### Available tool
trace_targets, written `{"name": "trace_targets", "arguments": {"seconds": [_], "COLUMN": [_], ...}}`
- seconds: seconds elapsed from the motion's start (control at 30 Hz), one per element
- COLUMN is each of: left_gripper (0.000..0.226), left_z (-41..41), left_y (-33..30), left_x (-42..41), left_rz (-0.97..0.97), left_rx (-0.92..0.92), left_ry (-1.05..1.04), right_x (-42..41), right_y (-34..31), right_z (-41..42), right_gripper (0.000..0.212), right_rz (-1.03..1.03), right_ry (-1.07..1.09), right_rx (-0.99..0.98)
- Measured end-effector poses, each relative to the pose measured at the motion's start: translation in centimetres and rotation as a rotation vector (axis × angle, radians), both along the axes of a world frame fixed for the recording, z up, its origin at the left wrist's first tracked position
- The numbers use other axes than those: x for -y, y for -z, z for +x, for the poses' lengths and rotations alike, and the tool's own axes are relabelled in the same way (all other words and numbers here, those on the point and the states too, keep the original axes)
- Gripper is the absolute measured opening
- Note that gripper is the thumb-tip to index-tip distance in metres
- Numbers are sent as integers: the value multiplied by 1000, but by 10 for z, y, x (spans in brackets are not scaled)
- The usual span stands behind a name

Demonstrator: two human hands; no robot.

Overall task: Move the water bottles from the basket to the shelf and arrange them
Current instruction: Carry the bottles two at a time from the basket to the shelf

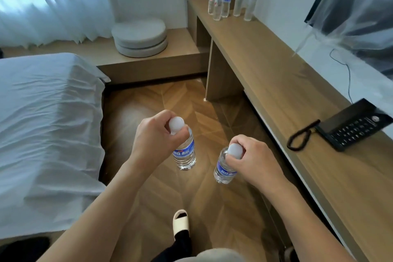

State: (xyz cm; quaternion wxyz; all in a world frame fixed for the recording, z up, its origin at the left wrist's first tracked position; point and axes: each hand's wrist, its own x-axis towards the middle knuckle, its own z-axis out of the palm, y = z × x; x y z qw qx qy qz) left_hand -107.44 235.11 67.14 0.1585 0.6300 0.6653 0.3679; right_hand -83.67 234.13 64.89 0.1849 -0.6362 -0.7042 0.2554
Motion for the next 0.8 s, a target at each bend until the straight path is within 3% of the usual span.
{"name": "trace_targets", "arguments": {"seconds": [0.37,0.8], "left_gripper": [16,14], "left_z": [-66,-89], "left_y": [-11,-26], "left_x": [-221,-474], "left_rz": [19,24], "left_rx": [47,13], "left_ry": [17,-3], "right_x": [-217,-479], "right_y": [-7,-4], "right_z": [-70,-92], "right_gripper": [20,22], "right_rz": [71,72], "right_ry": [47,53], "right_rx": [1,-19]}}
